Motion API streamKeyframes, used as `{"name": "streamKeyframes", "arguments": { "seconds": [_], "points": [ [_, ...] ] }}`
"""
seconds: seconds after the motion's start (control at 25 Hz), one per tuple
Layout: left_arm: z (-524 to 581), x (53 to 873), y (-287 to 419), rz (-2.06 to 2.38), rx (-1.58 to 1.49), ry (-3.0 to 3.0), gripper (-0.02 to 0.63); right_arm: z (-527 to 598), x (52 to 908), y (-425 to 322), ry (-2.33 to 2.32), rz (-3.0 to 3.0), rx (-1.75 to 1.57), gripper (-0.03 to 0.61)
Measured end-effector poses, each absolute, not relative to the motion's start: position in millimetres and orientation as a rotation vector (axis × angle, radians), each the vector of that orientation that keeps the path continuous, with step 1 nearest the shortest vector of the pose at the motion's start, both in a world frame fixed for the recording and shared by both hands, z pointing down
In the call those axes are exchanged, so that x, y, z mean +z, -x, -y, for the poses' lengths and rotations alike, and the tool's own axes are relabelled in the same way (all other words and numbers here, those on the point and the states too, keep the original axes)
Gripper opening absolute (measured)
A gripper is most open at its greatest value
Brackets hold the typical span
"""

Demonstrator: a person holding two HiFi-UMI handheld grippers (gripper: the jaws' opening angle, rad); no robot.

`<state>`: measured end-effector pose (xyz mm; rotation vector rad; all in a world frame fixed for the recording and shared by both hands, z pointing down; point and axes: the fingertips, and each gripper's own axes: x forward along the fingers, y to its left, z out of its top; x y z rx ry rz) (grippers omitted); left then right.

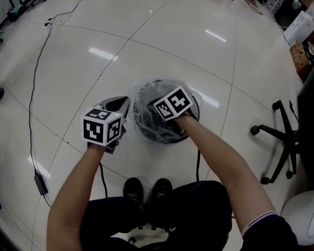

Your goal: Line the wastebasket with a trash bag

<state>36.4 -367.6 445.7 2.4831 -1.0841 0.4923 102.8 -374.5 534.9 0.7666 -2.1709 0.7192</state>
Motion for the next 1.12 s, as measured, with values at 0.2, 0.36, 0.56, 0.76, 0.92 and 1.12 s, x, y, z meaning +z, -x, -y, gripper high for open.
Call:
{"name": "streamKeyframes", "arguments": {
  "seconds": [0.2,0.36,0.56,0.76,0.92,1.12],
  "points": [
    [362.9,446.2,-32.0,1.09,0.502,-2.479,0.011,375.1,509.6,-100.9,-0.811,2.22,0.708,0.073],
    [358.1,443.7,-32.5,1.088,0.499,-2.486,0.011,372.7,509.9,-104.3,-0.828,2.168,0.67,0.046],
    [355.3,433.8,-34.6,1.079,0.463,-2.51,0.011,372.2,531.6,-102.3,-0.799,2.096,0.684,0.02],
    [356.0,434.5,-36.0,1.065,0.444,-2.515,0.011,363.5,570.9,-101.3,-0.715,1.994,0.727,0.012],
    [359.8,434.9,-37.6,1.056,0.437,-2.52,0.011,360.4,584.0,-103.3,-0.687,1.968,0.744,0.003],
    [361.4,432.7,-36.9,1.058,0.426,-2.517,0.011,364.2,584.5,-103.1,-0.7,1.981,0.759,0.003]
  ]
}}
